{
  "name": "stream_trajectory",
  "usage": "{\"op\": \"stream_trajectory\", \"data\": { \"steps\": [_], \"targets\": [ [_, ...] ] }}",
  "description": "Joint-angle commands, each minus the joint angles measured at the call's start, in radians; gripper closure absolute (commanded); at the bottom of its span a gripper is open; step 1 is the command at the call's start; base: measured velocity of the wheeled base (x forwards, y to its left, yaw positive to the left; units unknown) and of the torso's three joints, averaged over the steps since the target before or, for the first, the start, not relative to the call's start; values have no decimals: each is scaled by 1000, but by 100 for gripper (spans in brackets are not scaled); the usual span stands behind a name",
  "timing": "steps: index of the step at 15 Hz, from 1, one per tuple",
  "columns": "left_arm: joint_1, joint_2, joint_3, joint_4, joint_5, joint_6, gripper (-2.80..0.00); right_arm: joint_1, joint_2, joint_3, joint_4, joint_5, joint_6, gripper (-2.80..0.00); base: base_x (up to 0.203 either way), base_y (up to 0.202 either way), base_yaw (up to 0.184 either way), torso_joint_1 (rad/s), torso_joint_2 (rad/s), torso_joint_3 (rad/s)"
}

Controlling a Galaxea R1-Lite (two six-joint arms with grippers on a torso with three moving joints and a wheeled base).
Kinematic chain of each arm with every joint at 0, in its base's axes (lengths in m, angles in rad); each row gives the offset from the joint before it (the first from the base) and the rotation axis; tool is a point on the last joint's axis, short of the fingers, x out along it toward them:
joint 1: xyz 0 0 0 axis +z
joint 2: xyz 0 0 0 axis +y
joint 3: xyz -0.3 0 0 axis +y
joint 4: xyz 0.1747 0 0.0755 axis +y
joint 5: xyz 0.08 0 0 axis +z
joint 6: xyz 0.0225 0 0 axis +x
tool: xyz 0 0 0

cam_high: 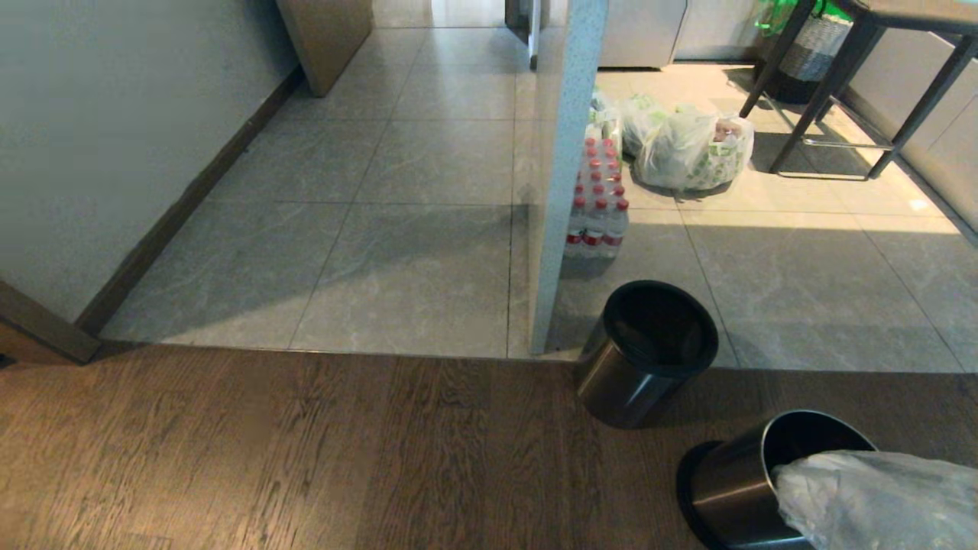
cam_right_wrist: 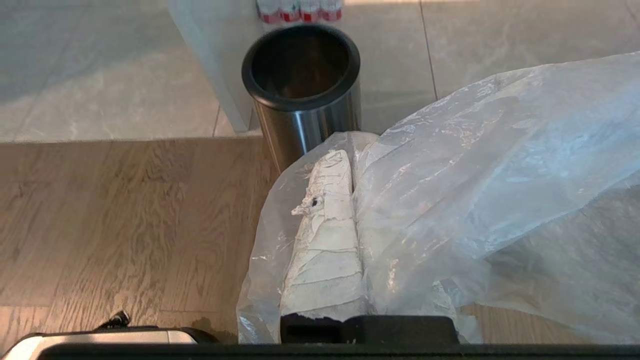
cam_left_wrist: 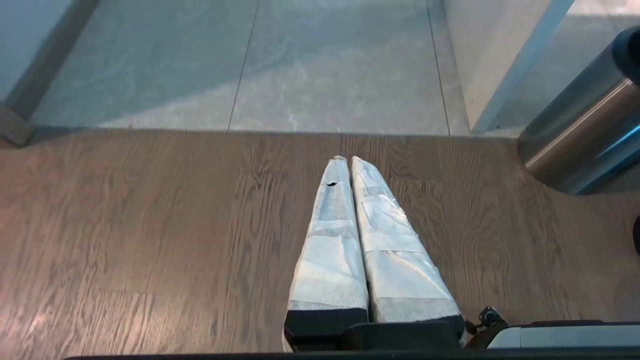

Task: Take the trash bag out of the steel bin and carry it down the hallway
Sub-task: Pick up the trash bag, then put the trash bag at the door

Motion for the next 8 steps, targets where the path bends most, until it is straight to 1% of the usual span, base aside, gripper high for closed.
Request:
{"op": "stream_trajectory", "data": {
  "steps": [1,8],
  "targets": [
    [0,1,3,0,0,-1,0,0,2,2,0,0,1,0,0,0,0,1,2,188],
    [0,1,3,0,0,-1,0,0,2,2,0,0,1,0,0,0,0,3,2,202]
  ]
}}
